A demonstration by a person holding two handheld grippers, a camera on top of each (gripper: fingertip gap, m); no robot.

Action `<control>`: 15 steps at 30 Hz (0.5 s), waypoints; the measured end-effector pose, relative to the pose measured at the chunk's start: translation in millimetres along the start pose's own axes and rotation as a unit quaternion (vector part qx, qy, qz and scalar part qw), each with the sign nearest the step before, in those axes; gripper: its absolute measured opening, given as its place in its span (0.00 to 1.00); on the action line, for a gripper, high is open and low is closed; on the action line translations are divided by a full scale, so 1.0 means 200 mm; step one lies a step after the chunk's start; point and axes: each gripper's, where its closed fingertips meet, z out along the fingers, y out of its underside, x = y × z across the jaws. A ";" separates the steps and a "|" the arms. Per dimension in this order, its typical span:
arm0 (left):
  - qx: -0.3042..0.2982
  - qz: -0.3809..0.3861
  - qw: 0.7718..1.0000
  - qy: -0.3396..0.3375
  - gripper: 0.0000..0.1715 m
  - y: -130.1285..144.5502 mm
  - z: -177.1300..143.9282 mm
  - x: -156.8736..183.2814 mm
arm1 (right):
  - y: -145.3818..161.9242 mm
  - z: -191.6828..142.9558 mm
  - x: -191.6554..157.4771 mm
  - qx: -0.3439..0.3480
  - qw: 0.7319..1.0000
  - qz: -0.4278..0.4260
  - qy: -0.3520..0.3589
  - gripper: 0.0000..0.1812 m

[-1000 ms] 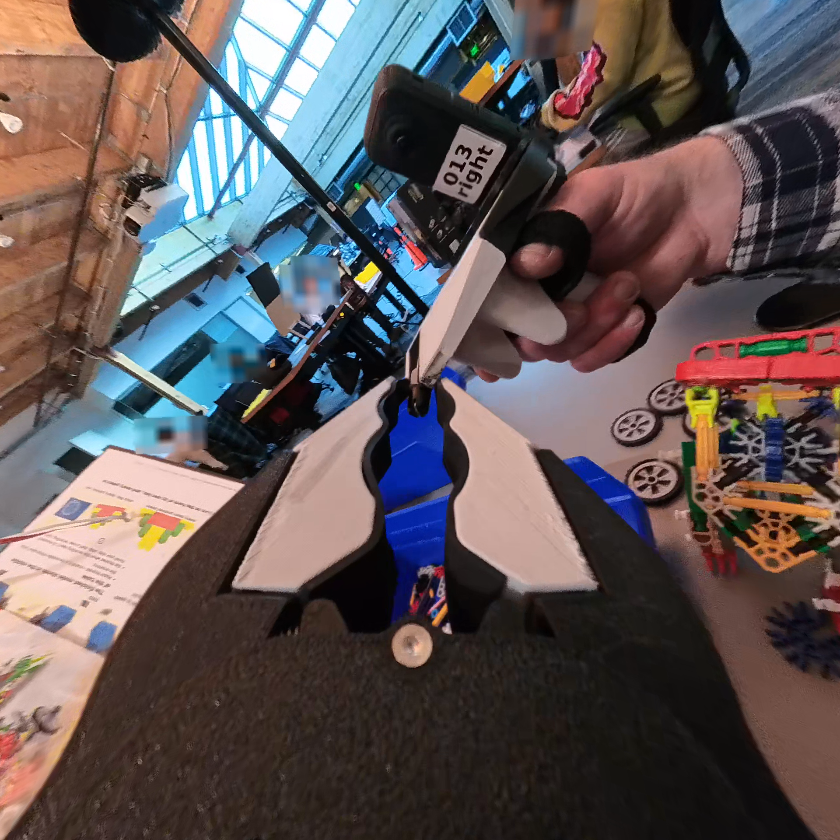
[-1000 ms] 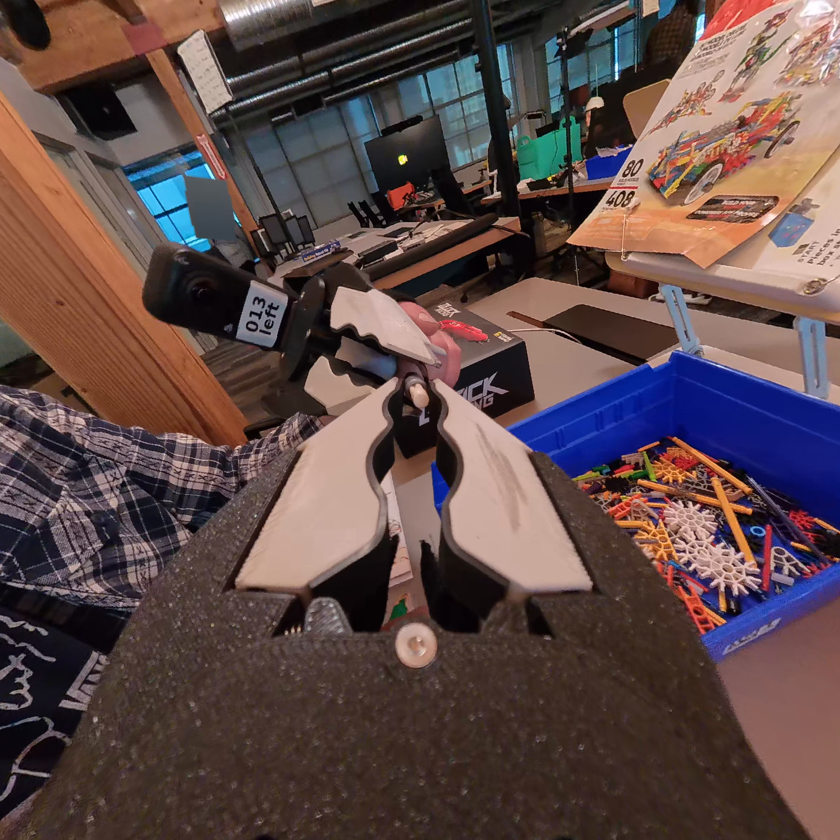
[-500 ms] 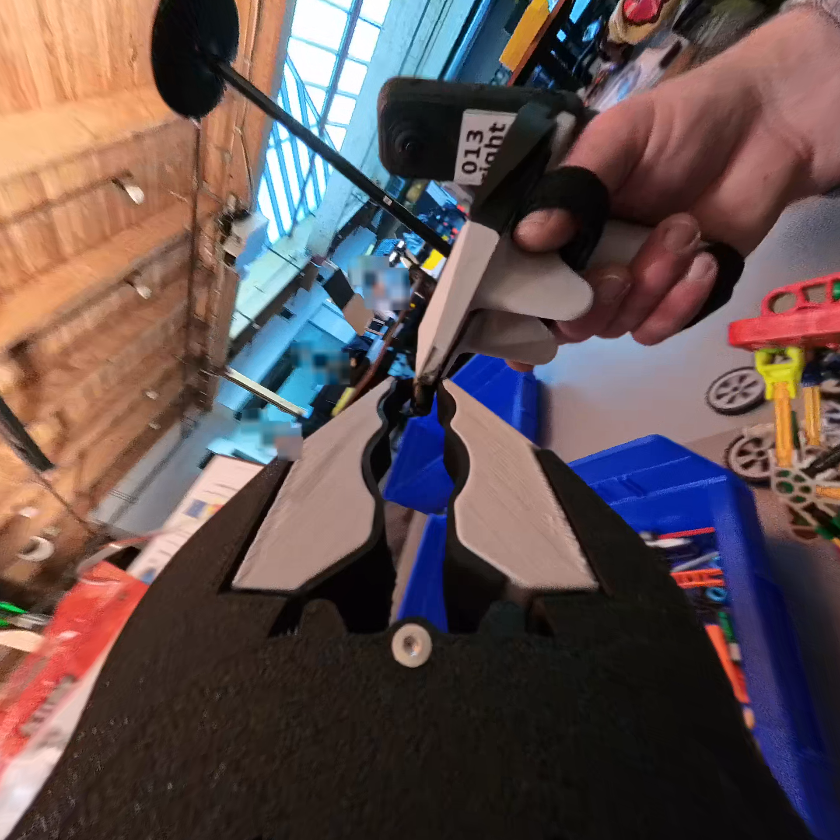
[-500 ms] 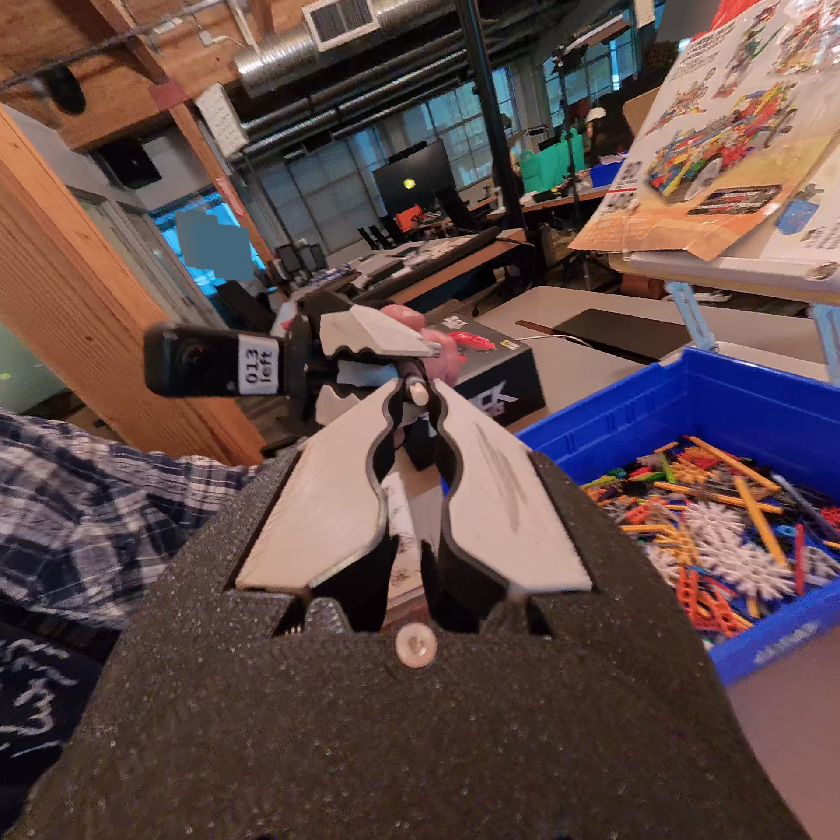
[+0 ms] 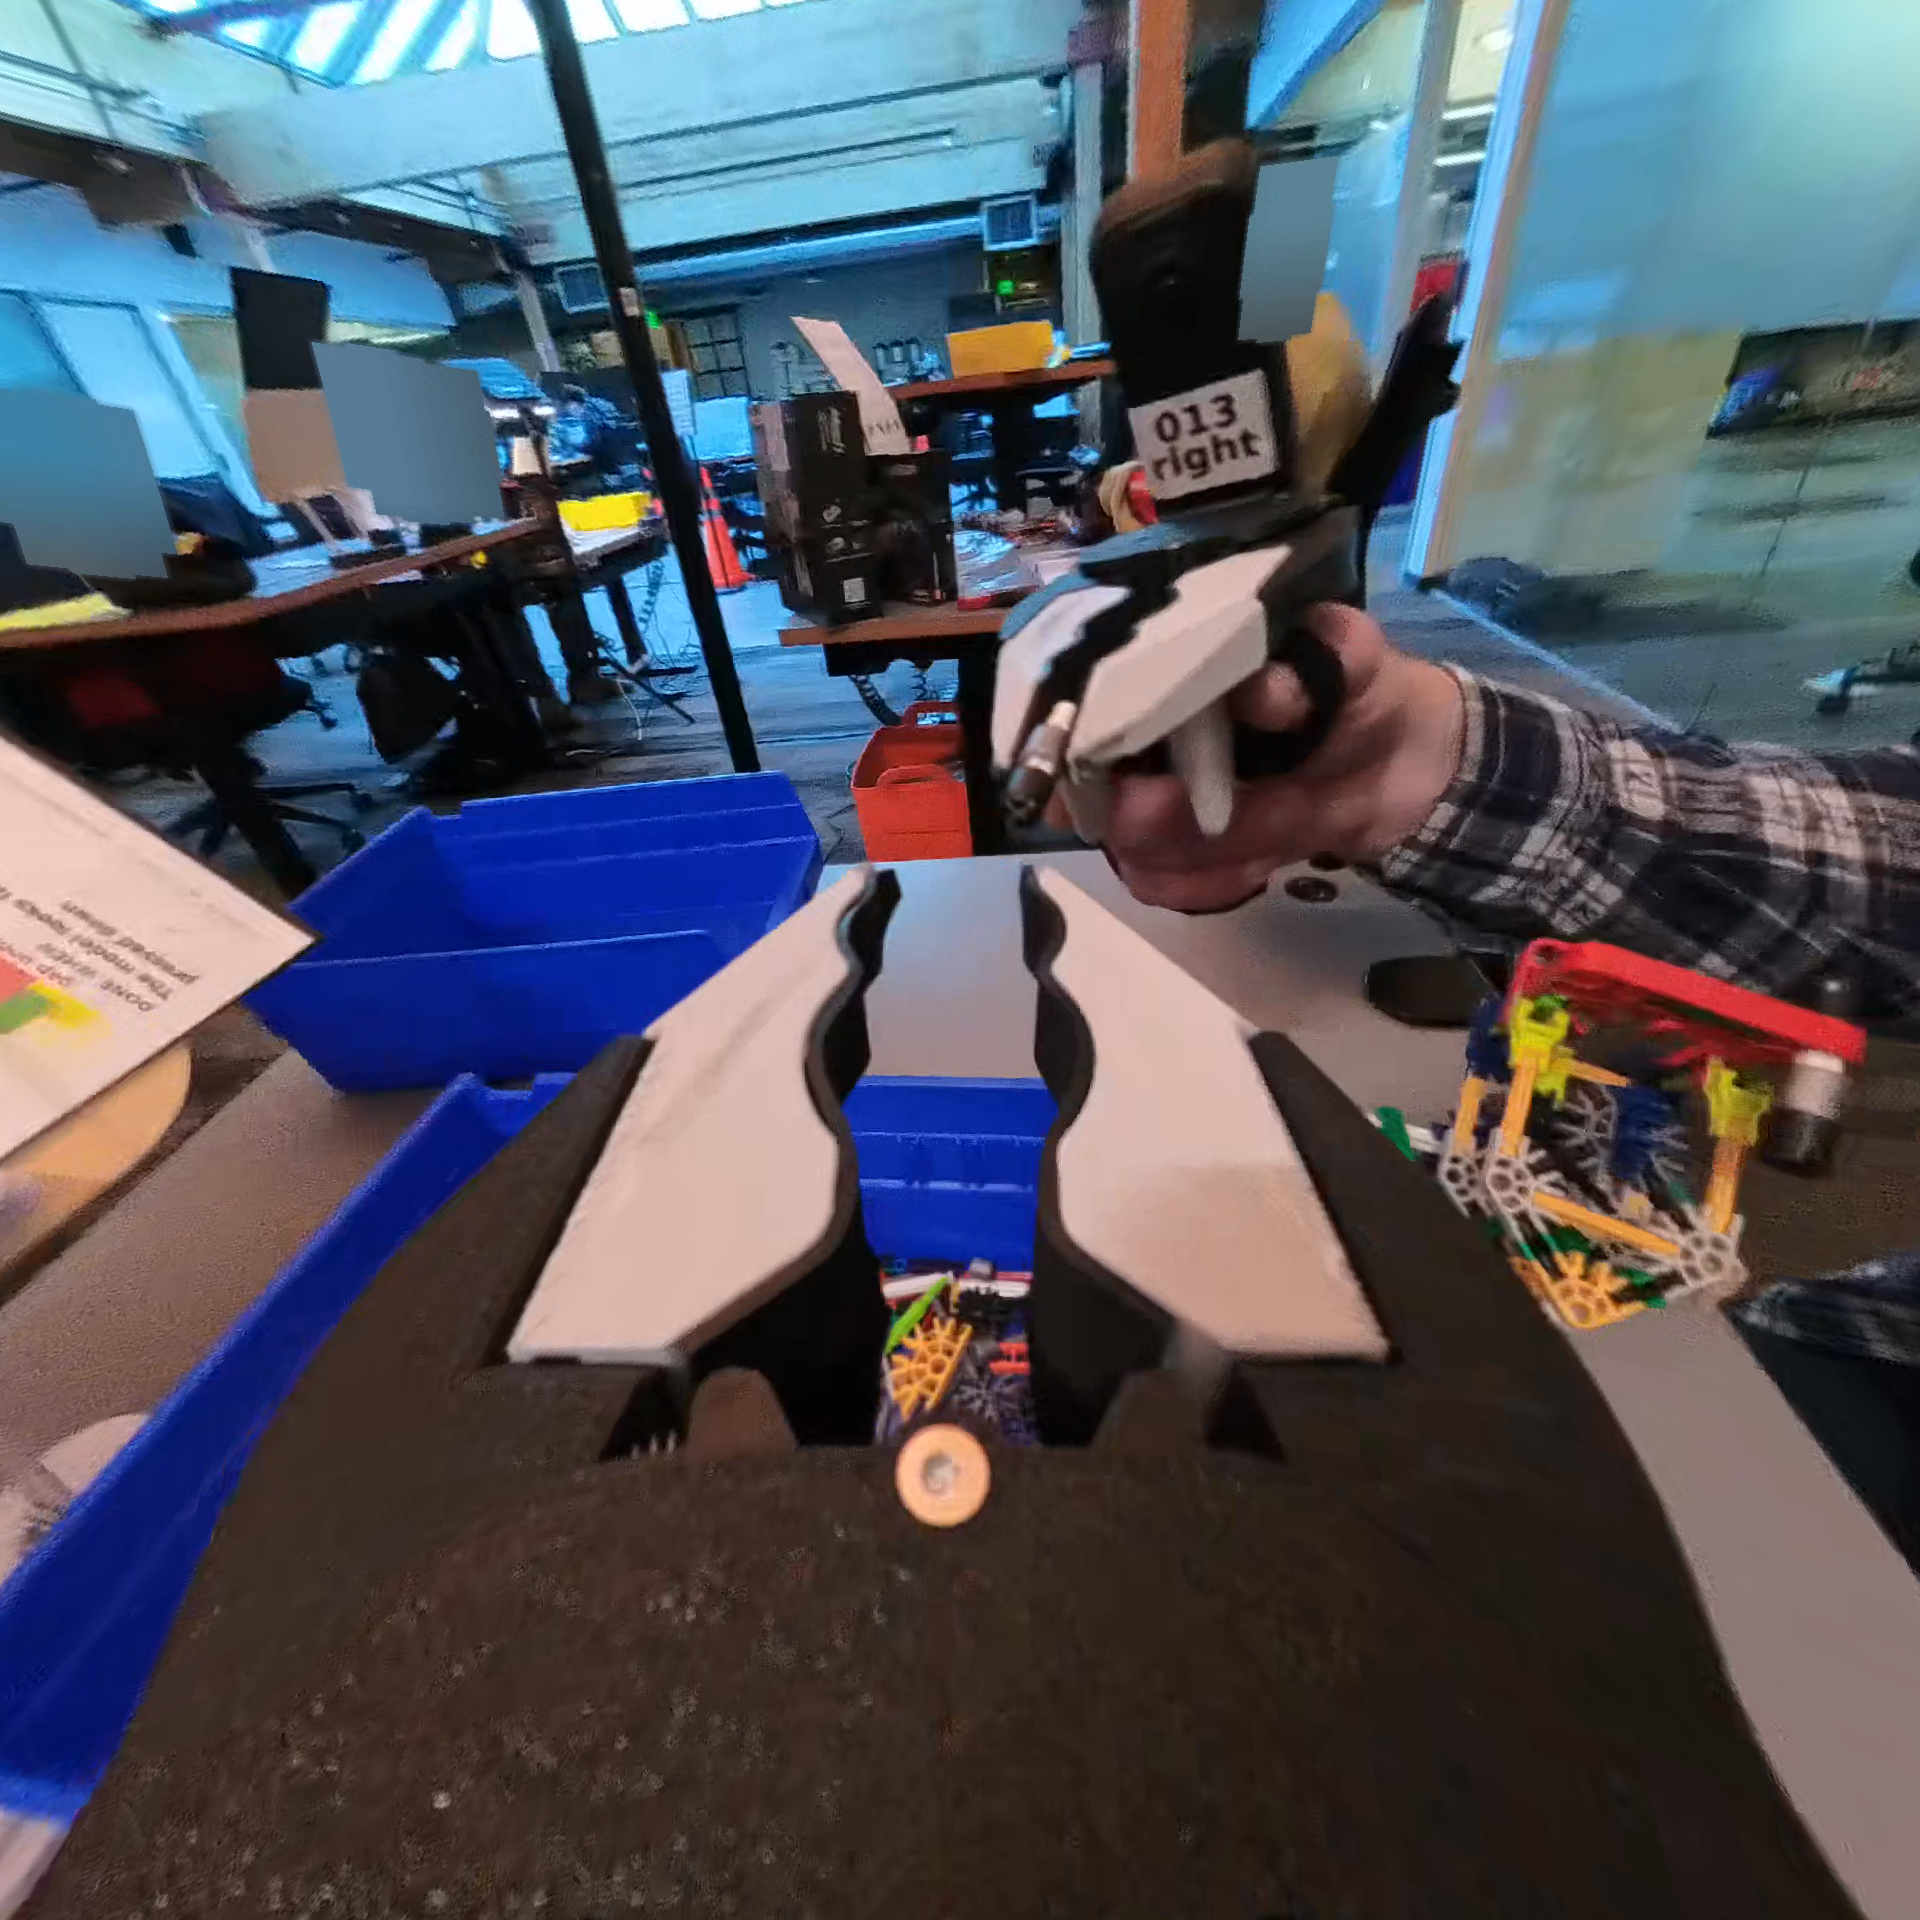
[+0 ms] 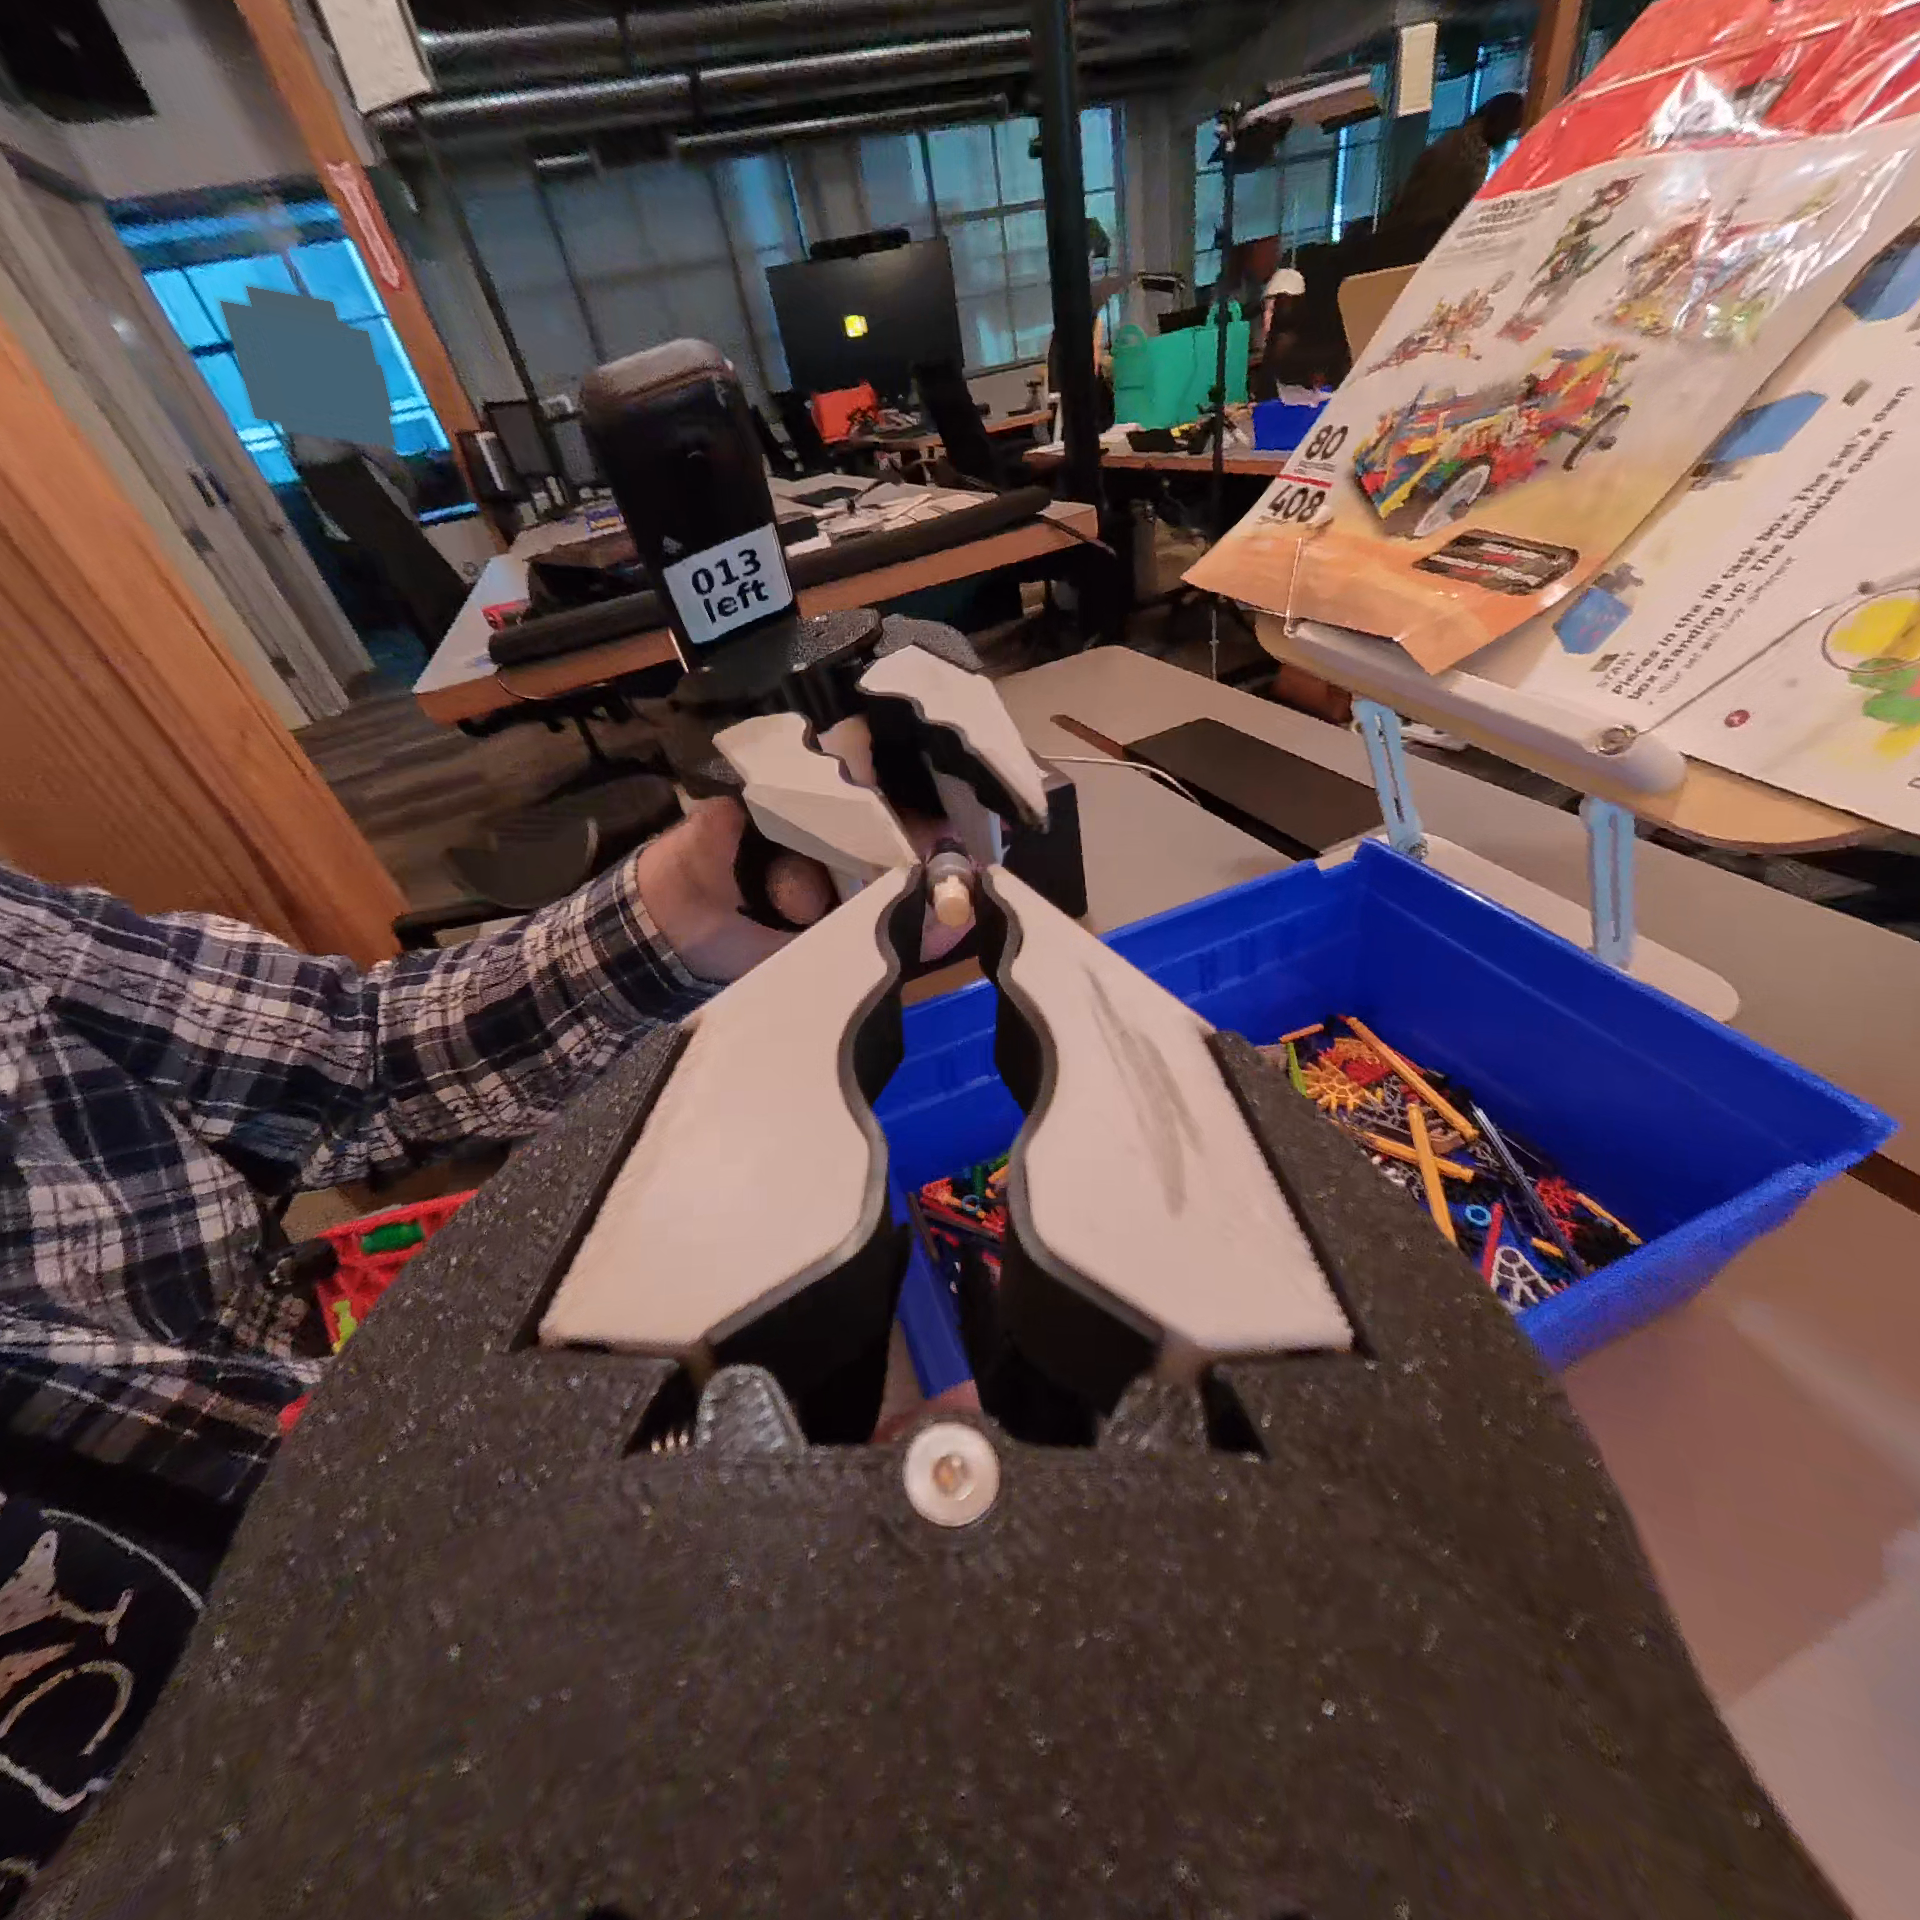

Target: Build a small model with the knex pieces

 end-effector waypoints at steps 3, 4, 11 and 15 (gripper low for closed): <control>0.008 0.031 0.999 -0.023 0.12 -0.04 0.04 0.02 | 0.00 0.01 0.00 0.004 1.000 0.013 -0.011 0.05; 0.010 0.049 0.998 -0.026 0.12 -0.04 0.05 0.04 | 0.00 0.02 0.01 0.000 1.000 0.015 -0.012 0.05; -0.002 0.152 0.987 -0.052 0.04 -0.02 0.06 0.07 | 0.01 0.04 -0.02 0.008 0.998 0.048 -0.037 0.05; 0.014 0.152 0.987 -0.041 0.04 -0.04 0.06 0.09 | 0.00 0.03 -0.04 0.011 0.997 0.054 -0.048 0.05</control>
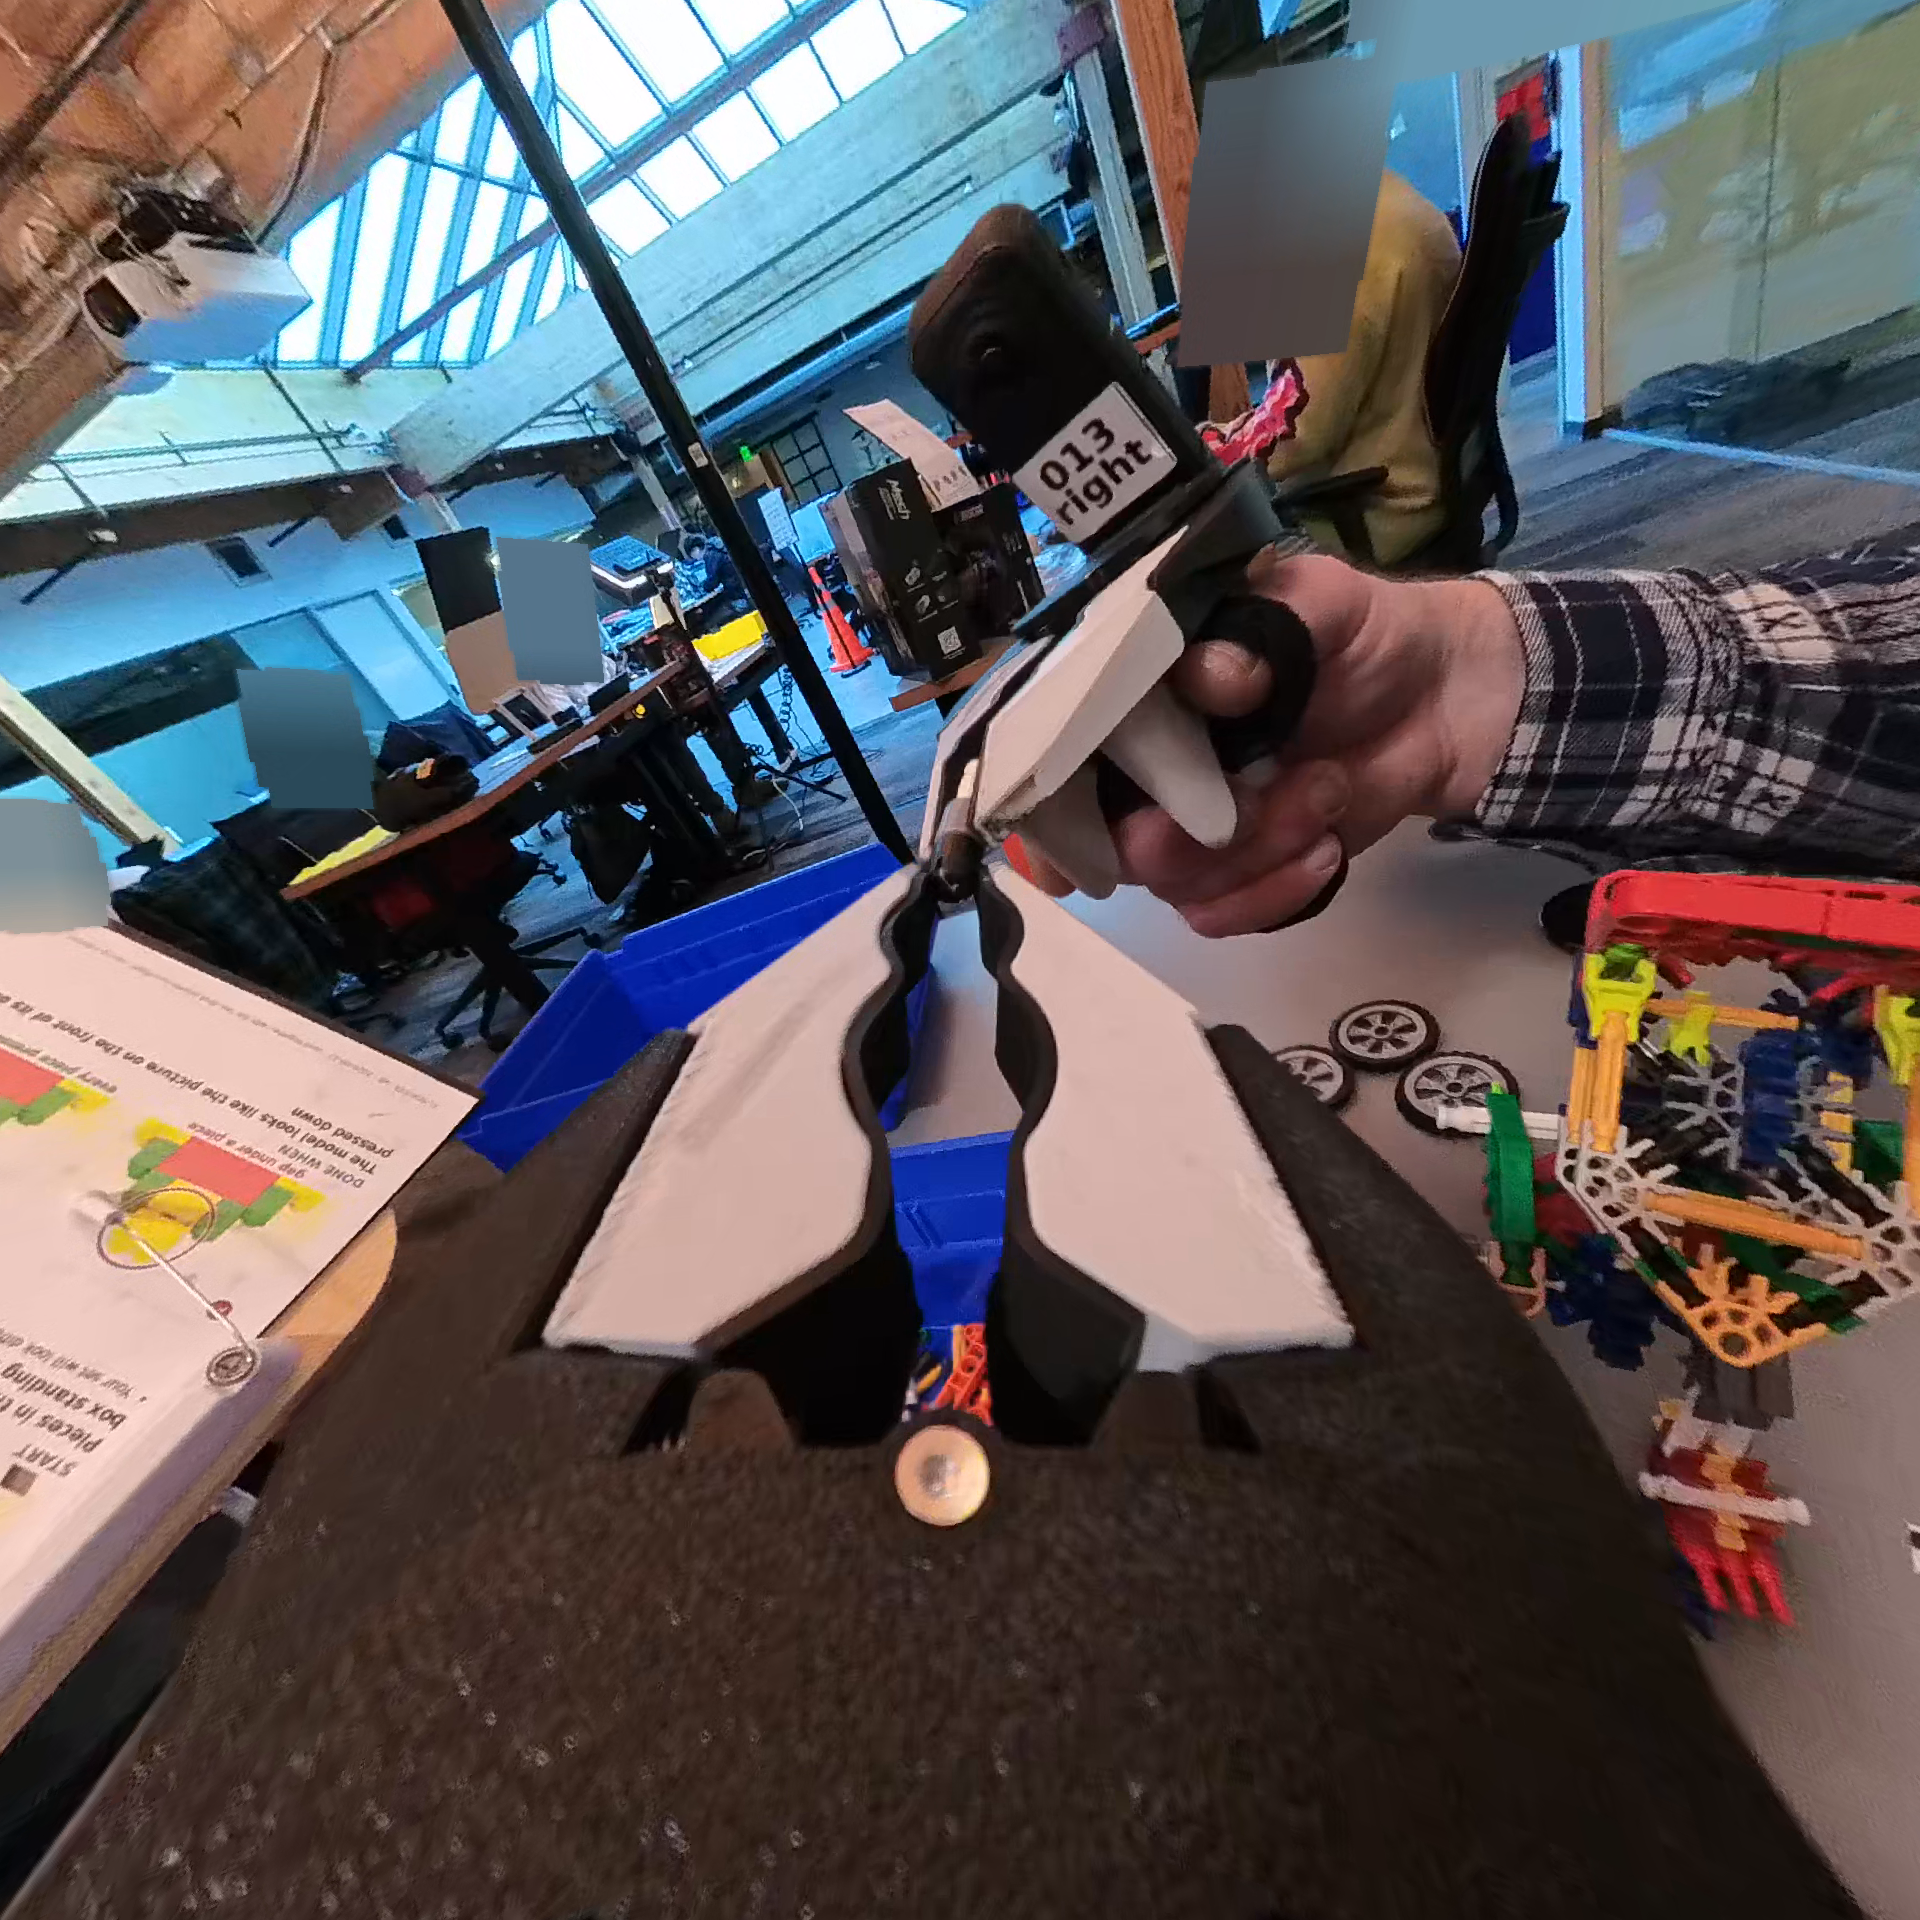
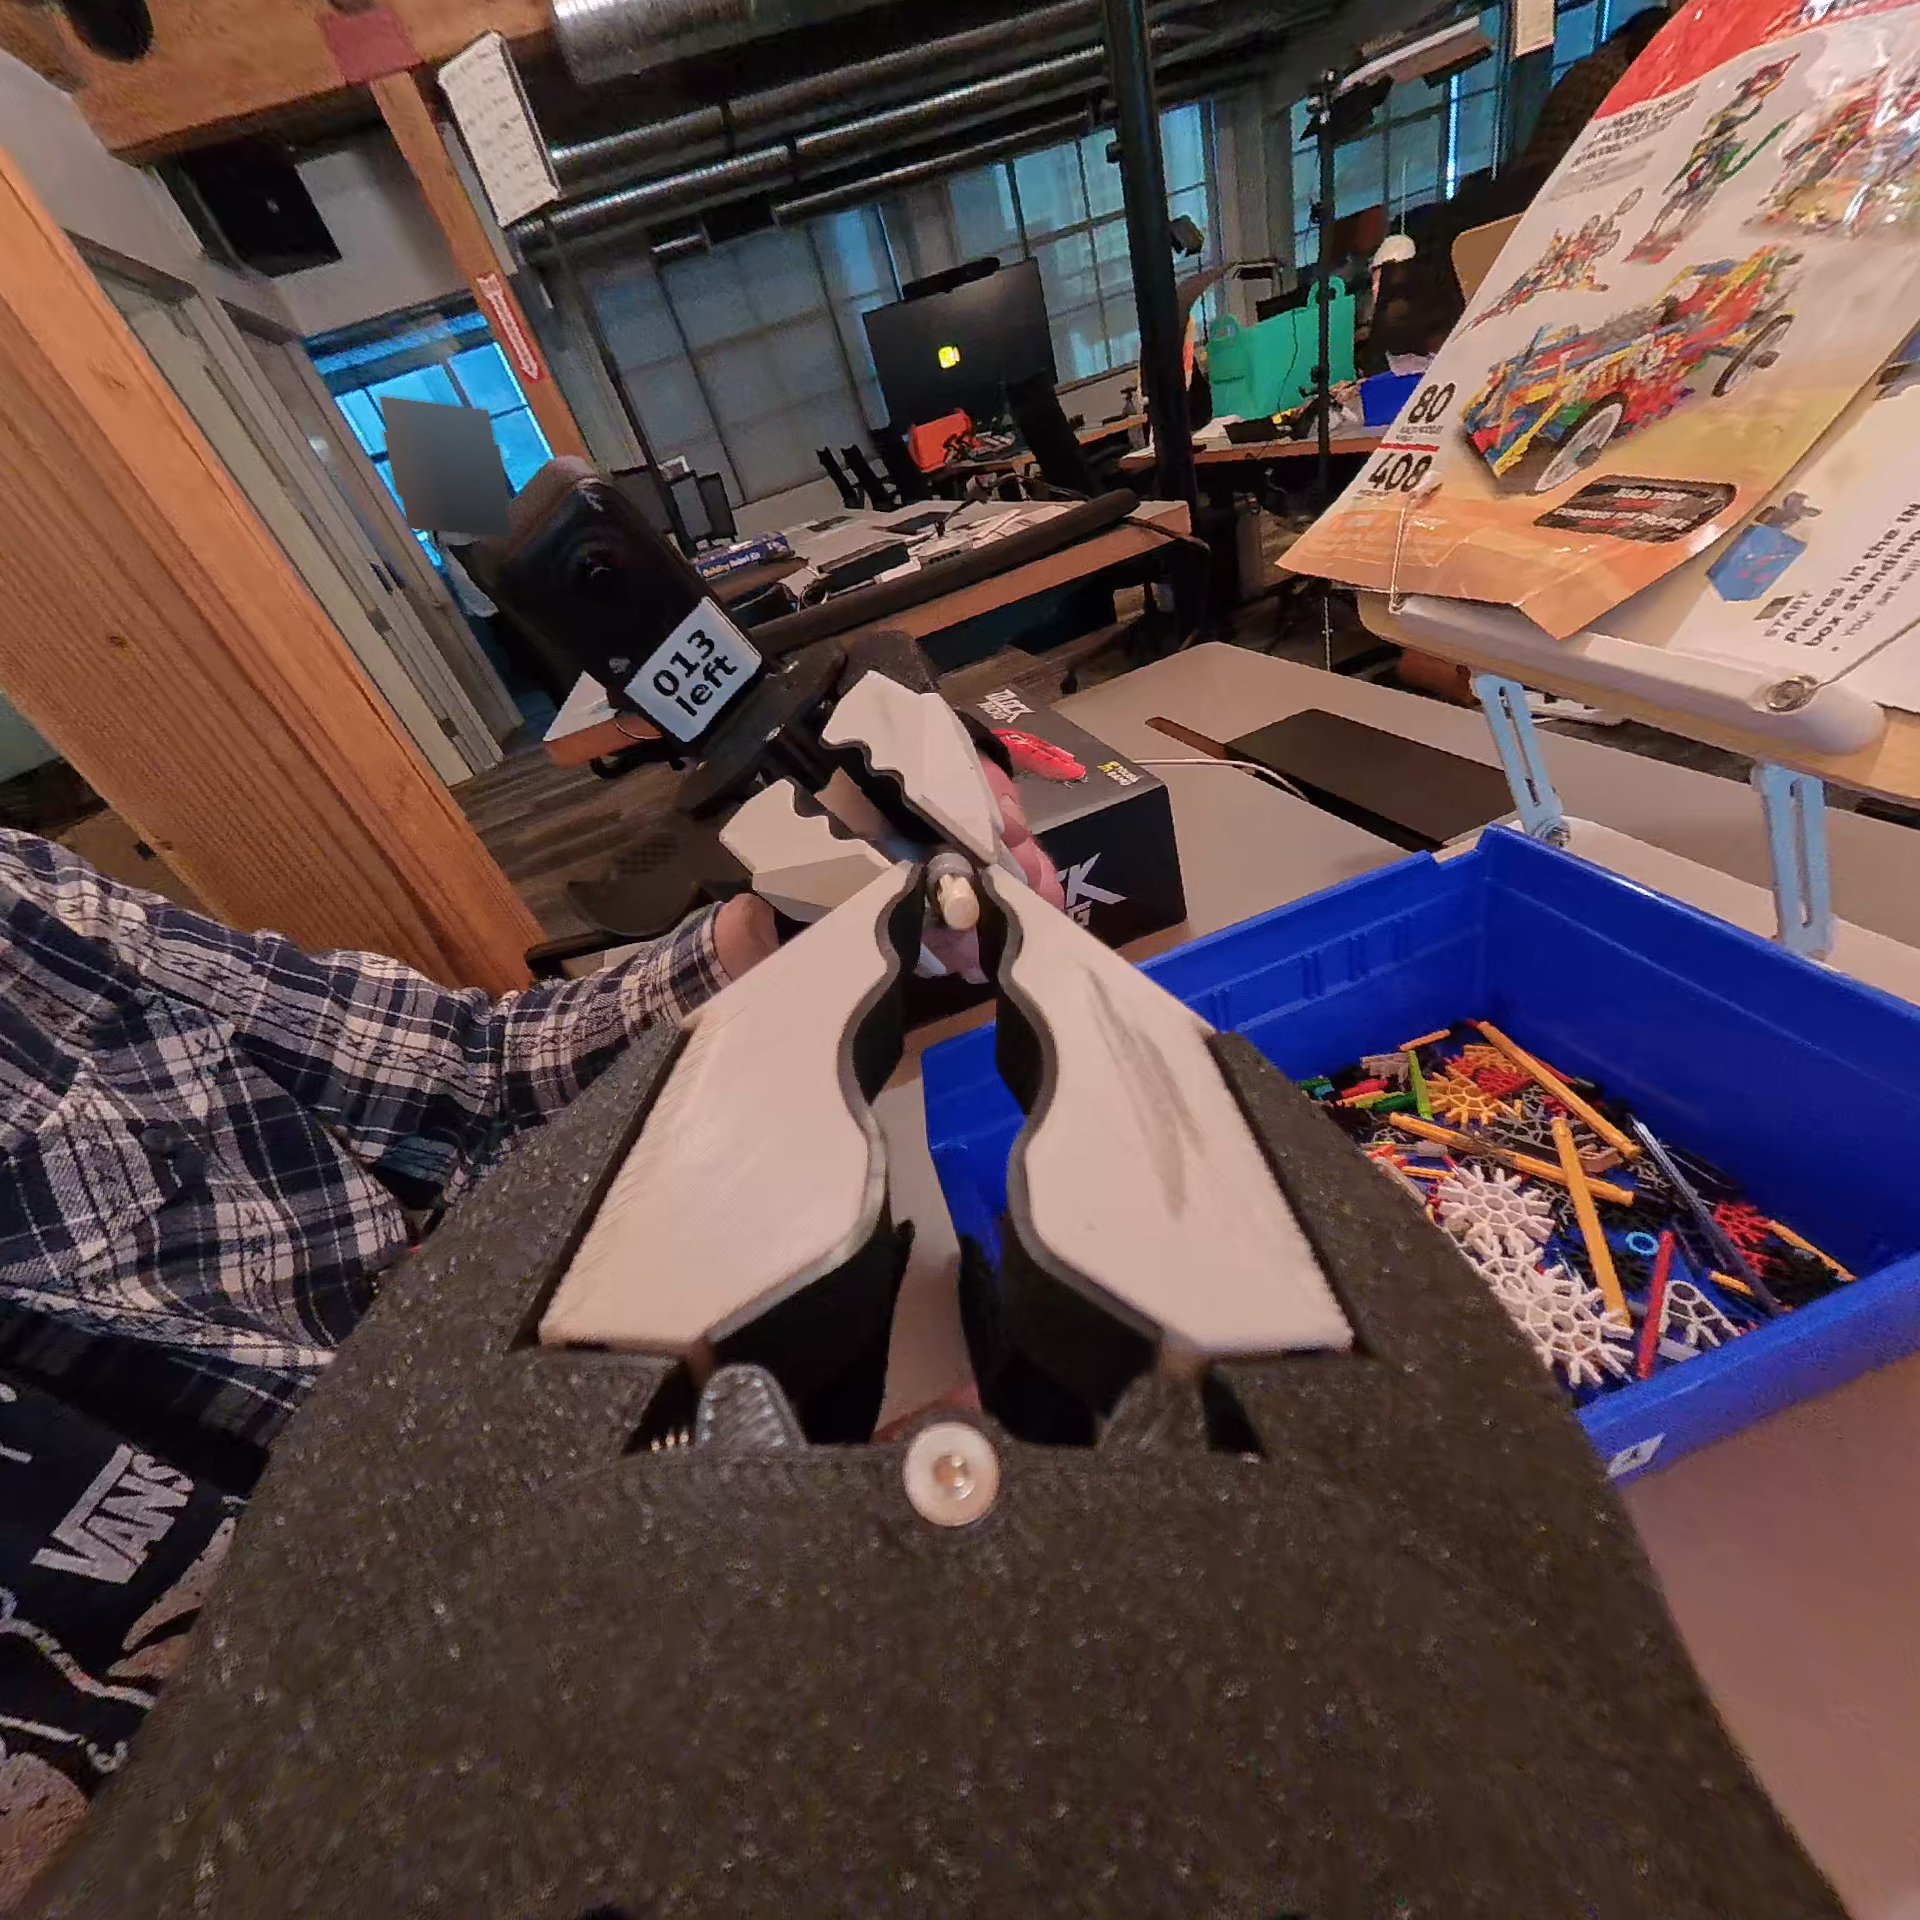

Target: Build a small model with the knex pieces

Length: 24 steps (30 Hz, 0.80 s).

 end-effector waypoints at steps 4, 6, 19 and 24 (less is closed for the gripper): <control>0.002 -0.003 1.000 0.006 0.04 0.00 -0.02 0.00 | -0.01 -0.03 0.00 0.001 1.000 -0.006 0.005 0.05; 0.002 -0.009 1.000 0.010 0.03 0.01 -0.02 -0.01 | -0.01 -0.04 0.01 0.003 1.000 -0.004 0.007 0.05; -0.058 0.016 0.998 -0.026 0.03 0.12 -0.14 -0.16 | 0.33 0.05 0.31 -0.176 0.969 -0.067 0.161 0.38; -0.066 0.035 0.997 0.000 0.03 0.10 -0.13 -0.09 | 0.07 0.04 0.18 -0.048 0.991 -0.057 0.110 0.16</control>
